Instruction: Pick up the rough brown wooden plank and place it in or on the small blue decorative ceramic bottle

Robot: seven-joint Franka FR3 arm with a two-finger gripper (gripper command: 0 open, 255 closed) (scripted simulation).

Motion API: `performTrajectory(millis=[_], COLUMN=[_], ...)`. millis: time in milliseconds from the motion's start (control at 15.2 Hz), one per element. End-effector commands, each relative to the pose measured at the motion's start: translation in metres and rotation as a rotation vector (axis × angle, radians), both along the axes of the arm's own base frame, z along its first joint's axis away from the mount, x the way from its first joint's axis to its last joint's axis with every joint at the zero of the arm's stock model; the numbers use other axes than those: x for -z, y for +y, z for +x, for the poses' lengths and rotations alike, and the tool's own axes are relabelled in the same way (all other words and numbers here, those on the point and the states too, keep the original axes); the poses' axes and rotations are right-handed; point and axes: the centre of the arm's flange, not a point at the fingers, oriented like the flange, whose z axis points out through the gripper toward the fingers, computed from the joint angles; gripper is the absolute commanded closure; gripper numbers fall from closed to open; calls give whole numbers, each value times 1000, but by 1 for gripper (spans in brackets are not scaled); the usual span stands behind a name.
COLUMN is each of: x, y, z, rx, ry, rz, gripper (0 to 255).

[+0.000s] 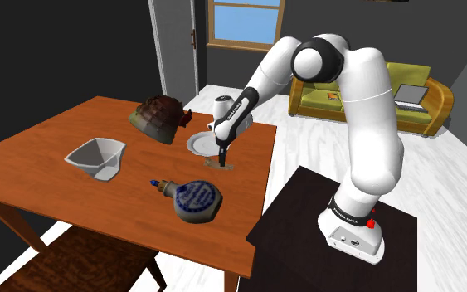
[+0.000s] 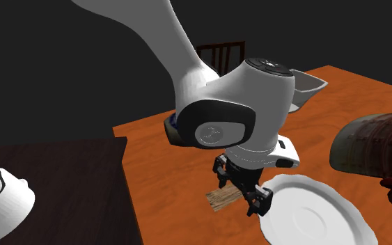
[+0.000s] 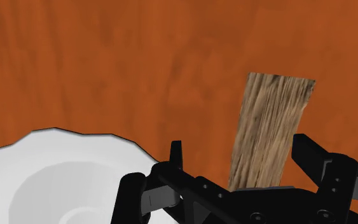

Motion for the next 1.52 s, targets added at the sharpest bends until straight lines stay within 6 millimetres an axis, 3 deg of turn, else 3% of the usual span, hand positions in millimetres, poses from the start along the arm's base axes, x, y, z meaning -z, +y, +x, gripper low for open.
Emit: performTrajectory(millis=[0,264,330,924,990,1386,1452], x=[1,1,1,1,1,-23,-23], y=[0,0,0,0,0,79,84], z=[0,0,0,0,0,77,83], rx=[0,0,0,0,0,235,251], ry=[0,0,0,0,0,157,167], rz=[0,0,0,0,0,-190,-203], gripper=[0,0,255,255,0,0,0])
